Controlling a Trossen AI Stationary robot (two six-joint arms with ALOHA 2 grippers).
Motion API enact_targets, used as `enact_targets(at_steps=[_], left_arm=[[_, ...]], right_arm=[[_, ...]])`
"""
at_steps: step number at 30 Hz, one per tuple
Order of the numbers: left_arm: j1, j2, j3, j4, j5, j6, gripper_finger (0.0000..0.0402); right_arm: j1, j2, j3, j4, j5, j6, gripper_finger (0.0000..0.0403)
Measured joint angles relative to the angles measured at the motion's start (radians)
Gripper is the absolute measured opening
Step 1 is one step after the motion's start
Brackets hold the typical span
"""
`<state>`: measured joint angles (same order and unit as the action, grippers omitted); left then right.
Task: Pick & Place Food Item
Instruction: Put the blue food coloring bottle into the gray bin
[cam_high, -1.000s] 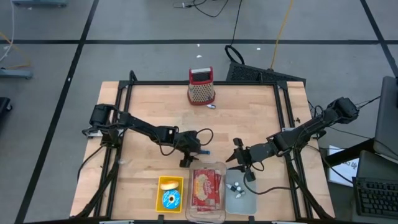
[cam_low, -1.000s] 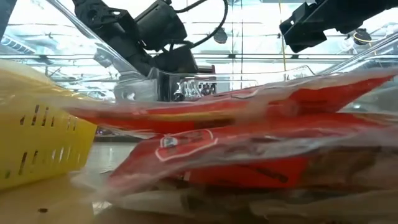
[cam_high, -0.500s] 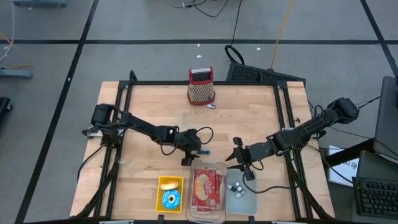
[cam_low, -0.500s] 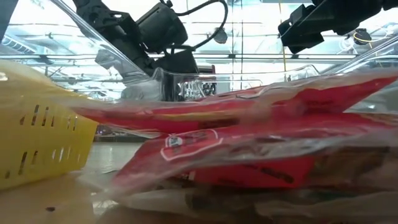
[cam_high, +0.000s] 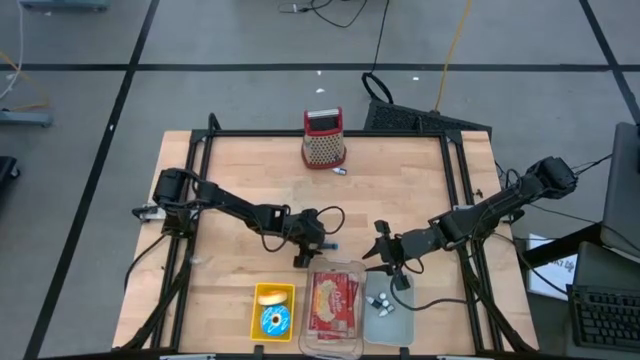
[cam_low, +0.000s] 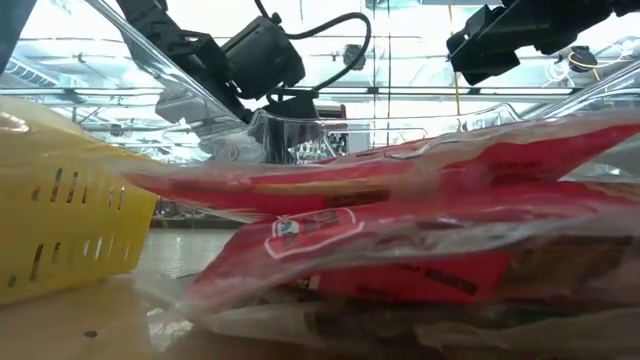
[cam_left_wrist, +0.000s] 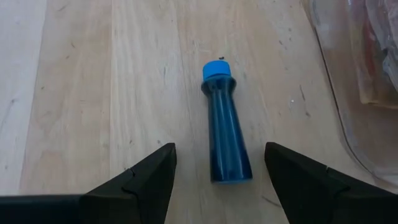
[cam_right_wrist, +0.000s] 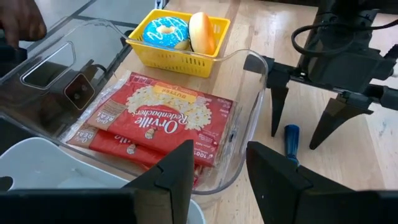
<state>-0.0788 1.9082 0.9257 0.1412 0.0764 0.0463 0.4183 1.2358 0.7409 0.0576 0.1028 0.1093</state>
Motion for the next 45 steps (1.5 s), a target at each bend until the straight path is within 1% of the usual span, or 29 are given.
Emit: enact_targets(at_steps=[4,6,15,18,22,26,30,37,40,42,45], left_arm=[[-0.001,-0.005,0.000,-0.002,-0.018,0.000,0.0248],[-0.001,-0.005,0.000,-0.004,-0.020,-0.002,0.0237],[0.001,-0.005,0.000,-0.007,-0.054,-0.046,0.0137],[0.002,-0.005,0.000,-0.007,-0.075,-0.041,0.0116],[0.017,-0.005,0.000,-0.008,-0.077,-0.029,0.0095],[0.044,-0.006,0.000,-0.021,-0.078,-0.024,0.0086],[0.074,-0.025,-0.002,-0.065,-0.085,-0.035,0.0084],[0.132,-0.120,-0.004,-0.185,-0.093,-0.058,0.0084],[0.158,-0.159,-0.004,-0.234,-0.087,-0.058,0.0084],[0.174,-0.187,-0.006,-0.236,-0.083,-0.059,0.0084],[0.196,-0.222,-0.019,-0.191,-0.070,-0.059,0.0084]], right_arm=[[0.000,0.000,0.000,0.002,0.000,0.000,0.0139],[0.000,0.000,0.000,0.005,0.000,-0.007,0.0139],[0.000,0.000,0.000,0.006,0.000,-0.079,0.0139],[0.000,-0.003,0.000,0.006,0.000,-0.068,0.0139],[0.000,-0.017,0.000,0.001,0.000,-0.004,0.0139],[0.002,-0.035,0.000,0.000,0.000,0.036,0.0139],[0.002,-0.054,0.000,0.004,0.000,0.035,0.0139],[0.002,-0.085,0.000,-0.003,0.000,0.008,0.0139],[0.000,-0.107,0.000,-0.042,0.000,0.010,0.0139],[-0.002,-0.125,0.000,-0.064,0.000,0.001,0.0139],[-0.006,-0.154,0.000,-0.102,0.000,0.002,0.0139]])
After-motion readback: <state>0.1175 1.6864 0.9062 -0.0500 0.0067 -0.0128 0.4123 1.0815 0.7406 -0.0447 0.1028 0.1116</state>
